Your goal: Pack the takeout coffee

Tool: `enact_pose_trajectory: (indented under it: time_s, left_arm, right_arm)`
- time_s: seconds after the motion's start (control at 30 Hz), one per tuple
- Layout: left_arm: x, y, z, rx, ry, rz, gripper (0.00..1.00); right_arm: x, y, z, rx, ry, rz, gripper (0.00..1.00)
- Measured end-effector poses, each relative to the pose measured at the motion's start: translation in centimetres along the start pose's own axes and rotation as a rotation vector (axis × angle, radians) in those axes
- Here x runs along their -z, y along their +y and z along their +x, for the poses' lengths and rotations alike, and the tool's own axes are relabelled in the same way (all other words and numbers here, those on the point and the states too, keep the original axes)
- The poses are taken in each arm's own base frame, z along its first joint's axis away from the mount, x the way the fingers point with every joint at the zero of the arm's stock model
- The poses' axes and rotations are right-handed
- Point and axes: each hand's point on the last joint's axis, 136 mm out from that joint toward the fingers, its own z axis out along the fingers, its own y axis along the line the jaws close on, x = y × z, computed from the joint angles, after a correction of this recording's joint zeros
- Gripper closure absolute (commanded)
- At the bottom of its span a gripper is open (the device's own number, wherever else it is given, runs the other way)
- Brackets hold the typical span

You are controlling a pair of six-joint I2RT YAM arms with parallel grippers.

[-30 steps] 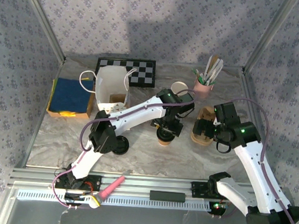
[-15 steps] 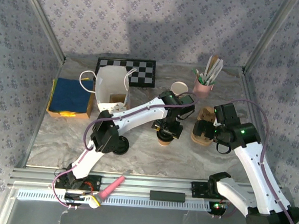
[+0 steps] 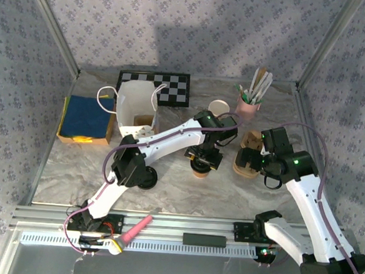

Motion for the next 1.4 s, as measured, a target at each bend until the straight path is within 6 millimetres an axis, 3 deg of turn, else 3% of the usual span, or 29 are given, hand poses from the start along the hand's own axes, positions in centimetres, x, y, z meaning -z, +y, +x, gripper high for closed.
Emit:
enact_pose_trajectory:
  time_s: [0.33, 1.4]
  left_arm:
    - [0.6, -0.2, -0.4, -0.008, -0.014, 0.0, 0.2]
    - [-1.1, 0.0, -0.3, -0.013, 0.037, 0.0, 0.21]
  right_arm:
    - [0.0, 0.0, 0.0, 0.0, -0.006, -0.003, 0.0]
    - [0.0, 0.0, -0.1, -0.001, -0.008, -0.005, 0.0]
